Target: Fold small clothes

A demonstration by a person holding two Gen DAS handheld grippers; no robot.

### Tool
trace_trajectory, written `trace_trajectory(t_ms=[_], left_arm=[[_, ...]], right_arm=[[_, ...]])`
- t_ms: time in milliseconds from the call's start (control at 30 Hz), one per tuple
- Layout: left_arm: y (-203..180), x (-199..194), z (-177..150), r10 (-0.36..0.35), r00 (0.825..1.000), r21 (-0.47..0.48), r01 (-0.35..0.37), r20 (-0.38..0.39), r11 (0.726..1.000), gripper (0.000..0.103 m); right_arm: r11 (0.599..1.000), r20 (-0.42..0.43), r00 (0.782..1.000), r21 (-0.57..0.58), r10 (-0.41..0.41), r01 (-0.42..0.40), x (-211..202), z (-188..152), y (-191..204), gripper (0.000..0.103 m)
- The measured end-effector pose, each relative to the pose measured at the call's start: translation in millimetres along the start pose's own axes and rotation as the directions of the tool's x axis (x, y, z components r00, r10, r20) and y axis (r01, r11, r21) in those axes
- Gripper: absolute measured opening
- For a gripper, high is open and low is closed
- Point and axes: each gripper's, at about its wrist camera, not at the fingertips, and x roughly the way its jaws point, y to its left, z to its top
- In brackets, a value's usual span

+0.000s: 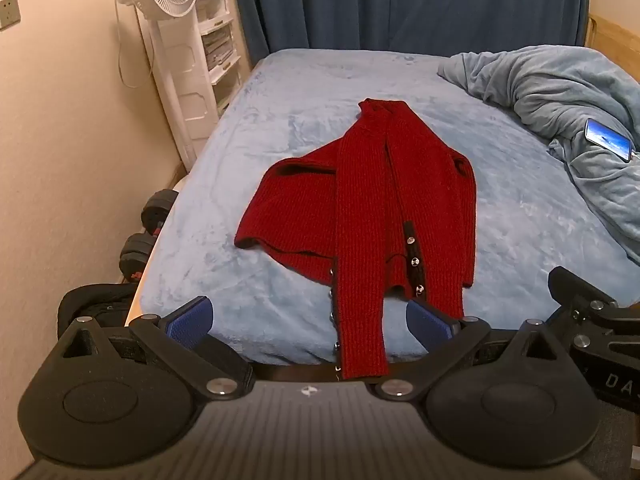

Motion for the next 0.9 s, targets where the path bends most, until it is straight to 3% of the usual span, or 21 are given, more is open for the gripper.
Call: trace_trajectory(t_ms=[900], left_arm=[[0.7,1.3,1.0,0.001,1.0,0.005,-0.001,0.0,1.0,0.103]], right_arm=[[1.0,-0.007,1.0,-0.008,-0.003,0.003,1.5,-0.2,2.8,0.102]])
